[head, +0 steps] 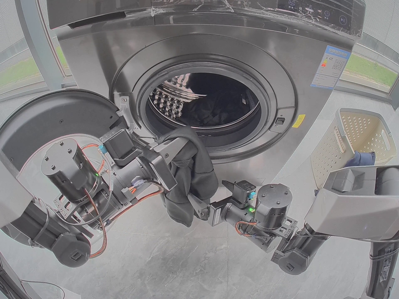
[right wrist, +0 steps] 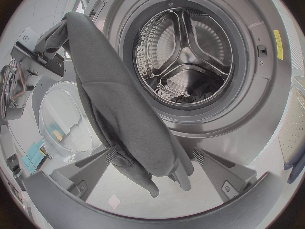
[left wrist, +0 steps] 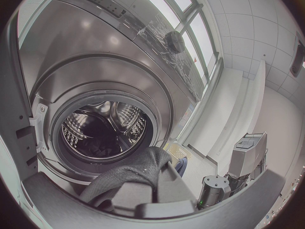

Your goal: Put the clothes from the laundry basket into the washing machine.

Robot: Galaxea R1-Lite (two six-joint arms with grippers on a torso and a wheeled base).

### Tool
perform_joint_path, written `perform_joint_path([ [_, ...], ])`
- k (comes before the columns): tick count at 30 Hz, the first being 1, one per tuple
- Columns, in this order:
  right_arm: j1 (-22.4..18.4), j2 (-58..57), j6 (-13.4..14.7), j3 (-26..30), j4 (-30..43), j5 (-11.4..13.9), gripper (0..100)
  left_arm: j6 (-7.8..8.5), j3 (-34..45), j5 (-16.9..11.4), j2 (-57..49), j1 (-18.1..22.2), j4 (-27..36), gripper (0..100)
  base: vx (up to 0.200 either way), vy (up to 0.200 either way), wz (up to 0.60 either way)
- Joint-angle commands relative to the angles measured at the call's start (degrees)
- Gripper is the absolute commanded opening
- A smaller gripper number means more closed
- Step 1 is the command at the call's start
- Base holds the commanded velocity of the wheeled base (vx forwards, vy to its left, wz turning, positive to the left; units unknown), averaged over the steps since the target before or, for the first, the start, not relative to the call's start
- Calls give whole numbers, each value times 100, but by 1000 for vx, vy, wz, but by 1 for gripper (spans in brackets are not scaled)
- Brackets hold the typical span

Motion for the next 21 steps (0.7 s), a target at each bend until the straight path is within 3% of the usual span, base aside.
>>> perform_joint_path([
  [1, 27, 25, 0, -94, -37, 7, 100, -1, 16, 1, -2, 2, -1, 0, 0, 0, 0],
  [8, -193, -388, -9, -437, 16, -1, 100, -1, 60, 1, -2, -7, -1, 0, 0, 0, 0],
  [21, -817, -652, -88, -270, 24, 34, 100, -1, 78, 1, -20, -15, -1, 0, 0, 0, 0],
])
